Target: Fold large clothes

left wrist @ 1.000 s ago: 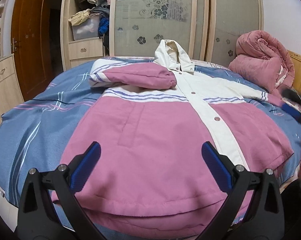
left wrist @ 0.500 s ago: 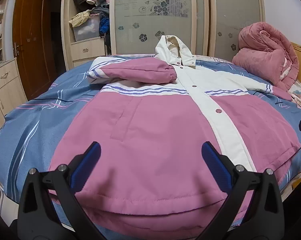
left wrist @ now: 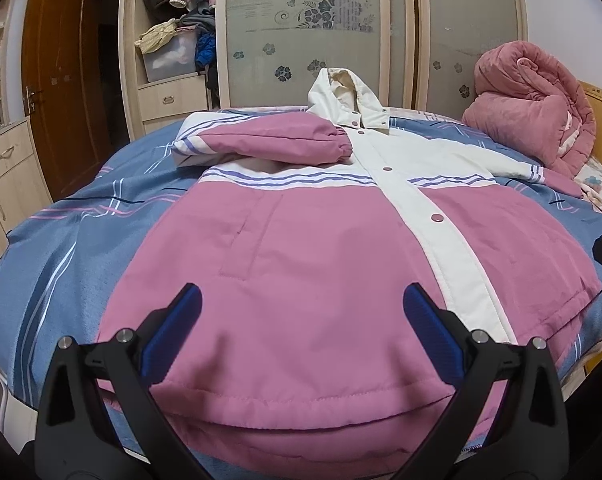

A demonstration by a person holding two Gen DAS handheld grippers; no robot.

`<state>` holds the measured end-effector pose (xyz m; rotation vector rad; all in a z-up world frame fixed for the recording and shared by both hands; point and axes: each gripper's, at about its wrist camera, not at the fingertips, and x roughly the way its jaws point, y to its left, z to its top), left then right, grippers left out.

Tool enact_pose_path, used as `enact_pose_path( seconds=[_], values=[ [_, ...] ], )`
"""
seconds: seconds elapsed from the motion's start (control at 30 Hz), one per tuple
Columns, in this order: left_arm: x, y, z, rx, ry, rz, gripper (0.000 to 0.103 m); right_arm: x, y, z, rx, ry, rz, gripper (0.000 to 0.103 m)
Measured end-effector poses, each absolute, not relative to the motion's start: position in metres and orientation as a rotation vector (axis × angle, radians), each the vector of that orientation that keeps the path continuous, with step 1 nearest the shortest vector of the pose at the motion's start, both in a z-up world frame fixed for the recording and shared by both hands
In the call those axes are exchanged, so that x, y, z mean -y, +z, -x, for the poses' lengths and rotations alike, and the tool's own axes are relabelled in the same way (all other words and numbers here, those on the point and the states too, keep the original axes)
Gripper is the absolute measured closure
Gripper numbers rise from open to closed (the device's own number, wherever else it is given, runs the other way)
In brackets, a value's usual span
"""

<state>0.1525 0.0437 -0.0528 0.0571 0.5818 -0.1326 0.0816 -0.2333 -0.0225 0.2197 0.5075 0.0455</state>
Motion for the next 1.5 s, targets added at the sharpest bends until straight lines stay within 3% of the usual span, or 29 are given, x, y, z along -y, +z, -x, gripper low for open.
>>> enact_pose_path(
  seconds=[1.2,1.43,1.5],
  values=[
    [-0.034,-0.056,-0.151,-0.596,-0.178,-0.082,0.002,0.225,-0.022,-0.085,-0.511,0.051,-0.202,0.001],
    [-0.027,-0.051,-0.149,-0.578,-0.21,-0.081,0.002,0.242,-0.016,-0.116,-0.606,0.214,-0.52,0.001],
    [-0.028,-0.048,-0.148,-0.565,-0.216,-0.079,0.002,0.24,-0.008,-0.142,-0.632,0.317,-0.626,0.007]
  ],
)
